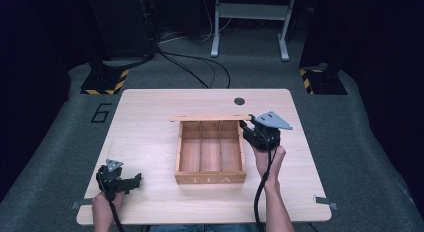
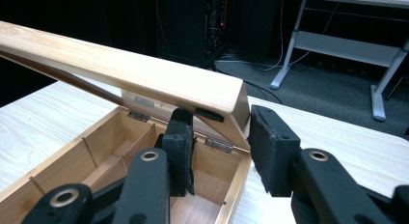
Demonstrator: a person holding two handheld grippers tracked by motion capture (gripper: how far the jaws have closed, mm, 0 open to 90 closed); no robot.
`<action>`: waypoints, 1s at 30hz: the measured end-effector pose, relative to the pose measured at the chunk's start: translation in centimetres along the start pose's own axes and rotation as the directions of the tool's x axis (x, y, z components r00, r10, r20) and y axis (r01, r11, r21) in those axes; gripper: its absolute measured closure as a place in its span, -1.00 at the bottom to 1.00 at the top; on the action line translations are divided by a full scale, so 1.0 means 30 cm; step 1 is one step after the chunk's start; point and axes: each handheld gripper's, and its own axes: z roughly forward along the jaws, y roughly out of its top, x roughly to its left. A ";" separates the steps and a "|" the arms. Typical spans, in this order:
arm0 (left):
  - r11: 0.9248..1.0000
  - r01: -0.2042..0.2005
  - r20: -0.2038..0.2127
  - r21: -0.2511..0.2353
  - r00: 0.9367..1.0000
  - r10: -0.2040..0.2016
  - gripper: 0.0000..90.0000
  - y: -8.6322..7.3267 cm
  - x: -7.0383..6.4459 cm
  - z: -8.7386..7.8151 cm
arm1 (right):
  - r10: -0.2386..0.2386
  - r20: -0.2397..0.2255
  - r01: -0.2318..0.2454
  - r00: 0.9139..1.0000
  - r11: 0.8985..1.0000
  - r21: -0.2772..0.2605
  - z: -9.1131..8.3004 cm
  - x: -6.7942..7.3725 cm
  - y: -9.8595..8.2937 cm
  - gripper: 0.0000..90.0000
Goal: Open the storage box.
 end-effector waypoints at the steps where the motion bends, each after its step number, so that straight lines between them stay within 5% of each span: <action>1: 1.000 -0.001 0.000 -0.001 1.000 0.001 -1.00 0.000 0.000 0.000 | 0.002 -0.002 -0.002 1.000 1.000 0.000 -0.001 0.000 -0.001 0.37; 30: 1.000 0.006 0.000 -0.005 1.000 -0.006 -1.00 0.000 -0.001 0.001 | 0.001 -0.005 -0.001 1.000 1.000 0.004 0.004 -0.004 -0.002 0.37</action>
